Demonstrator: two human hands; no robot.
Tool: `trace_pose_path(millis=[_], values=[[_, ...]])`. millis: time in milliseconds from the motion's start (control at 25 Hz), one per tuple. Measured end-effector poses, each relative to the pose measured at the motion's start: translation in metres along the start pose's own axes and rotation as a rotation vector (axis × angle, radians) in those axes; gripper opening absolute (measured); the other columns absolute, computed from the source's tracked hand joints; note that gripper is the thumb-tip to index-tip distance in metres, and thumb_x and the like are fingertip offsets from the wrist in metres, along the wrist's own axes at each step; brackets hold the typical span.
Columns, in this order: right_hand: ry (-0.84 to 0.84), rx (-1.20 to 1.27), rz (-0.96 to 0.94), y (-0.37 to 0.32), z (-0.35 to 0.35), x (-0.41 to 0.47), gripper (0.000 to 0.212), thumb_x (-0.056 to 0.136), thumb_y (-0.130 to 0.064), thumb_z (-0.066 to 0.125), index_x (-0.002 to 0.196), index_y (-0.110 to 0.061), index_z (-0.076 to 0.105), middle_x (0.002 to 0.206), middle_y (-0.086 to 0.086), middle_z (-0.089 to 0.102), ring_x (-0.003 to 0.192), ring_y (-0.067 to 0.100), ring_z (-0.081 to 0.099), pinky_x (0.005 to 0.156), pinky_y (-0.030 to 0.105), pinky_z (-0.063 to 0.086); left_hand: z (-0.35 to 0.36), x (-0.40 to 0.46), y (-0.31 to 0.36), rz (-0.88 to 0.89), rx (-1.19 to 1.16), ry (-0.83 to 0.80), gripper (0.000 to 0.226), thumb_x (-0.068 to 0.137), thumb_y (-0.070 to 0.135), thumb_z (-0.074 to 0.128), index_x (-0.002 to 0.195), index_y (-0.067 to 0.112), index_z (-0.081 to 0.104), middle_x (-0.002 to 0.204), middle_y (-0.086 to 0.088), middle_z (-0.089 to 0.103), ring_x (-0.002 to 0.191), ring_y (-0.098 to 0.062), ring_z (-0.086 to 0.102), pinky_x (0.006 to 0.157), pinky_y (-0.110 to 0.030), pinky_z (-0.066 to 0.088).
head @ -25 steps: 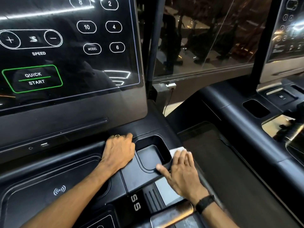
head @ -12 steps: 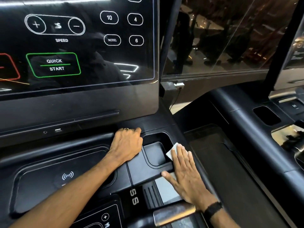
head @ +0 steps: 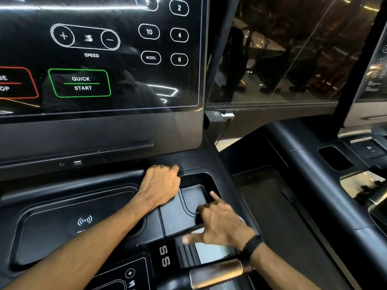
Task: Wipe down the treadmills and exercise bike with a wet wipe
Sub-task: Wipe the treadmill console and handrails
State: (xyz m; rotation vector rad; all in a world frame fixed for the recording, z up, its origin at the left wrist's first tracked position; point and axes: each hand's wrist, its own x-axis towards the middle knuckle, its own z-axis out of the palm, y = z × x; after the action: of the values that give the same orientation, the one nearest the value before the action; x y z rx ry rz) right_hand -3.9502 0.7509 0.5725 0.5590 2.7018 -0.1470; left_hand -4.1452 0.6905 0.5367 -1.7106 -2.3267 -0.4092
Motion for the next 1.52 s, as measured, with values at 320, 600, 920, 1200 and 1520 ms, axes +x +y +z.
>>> trace_pose_path(millis=[320,600,920,1200,1520], values=[[0.042,-0.135,-0.164,0.036,0.011,0.008,0.117,0.064,-0.099,0.007,0.112,-0.007,0.061,0.083,0.004,0.070,0.094,0.021,0.070,0.123,0.035,-0.012,0.002,0.000,-0.002,-0.002,-0.048,0.039,0.021,0.073,0.022,0.035,0.060,0.016,0.050,0.044,-0.005,0.054,0.036,-0.026,0.052,0.046,-0.028,0.045],[0.022,0.183,-0.147,-0.007,0.013,0.018,0.066,0.084,-0.041,0.076,0.129,-0.003,0.045,0.123,0.008,0.051,0.125,0.024,0.047,0.123,0.027,0.007,0.005,0.000,-0.002,-0.005,-0.004,0.030,0.021,0.073,0.024,0.036,0.061,0.017,0.051,0.044,-0.005,0.055,0.037,-0.025,0.053,0.044,-0.027,0.042],[-0.111,0.275,-0.081,0.009,0.006,0.015,0.044,0.082,-0.050,0.076,0.094,-0.013,0.055,0.088,0.001,0.061,0.094,0.014,0.056,0.122,0.026,-0.009,0.002,0.000,-0.003,-0.050,-0.040,-0.022,0.014,0.075,0.020,0.042,0.062,0.018,0.049,0.045,-0.004,0.055,0.037,-0.025,0.054,0.043,-0.028,0.040],[-0.250,1.150,0.282,-0.018,-0.026,0.044,0.062,0.079,-0.054,0.077,0.115,-0.005,0.067,0.102,0.011,0.067,0.104,0.037,0.064,0.081,0.037,0.045,0.005,0.005,-0.009,-0.155,-0.197,-0.039,0.026,0.086,0.024,0.034,0.074,0.013,0.055,0.065,-0.014,0.066,0.064,-0.040,0.064,0.054,-0.035,0.036],[-0.342,1.028,0.282,-0.019,-0.028,0.047,0.068,0.068,-0.097,0.040,0.082,-0.031,0.038,0.071,-0.012,0.026,0.062,0.004,0.024,0.062,0.023,0.024,-0.002,0.006,-0.010,-0.303,-0.379,-0.082,0.043,0.081,0.033,0.024,0.087,0.015,0.063,0.083,-0.011,0.072,0.086,-0.039,0.065,0.076,-0.044,0.050]])
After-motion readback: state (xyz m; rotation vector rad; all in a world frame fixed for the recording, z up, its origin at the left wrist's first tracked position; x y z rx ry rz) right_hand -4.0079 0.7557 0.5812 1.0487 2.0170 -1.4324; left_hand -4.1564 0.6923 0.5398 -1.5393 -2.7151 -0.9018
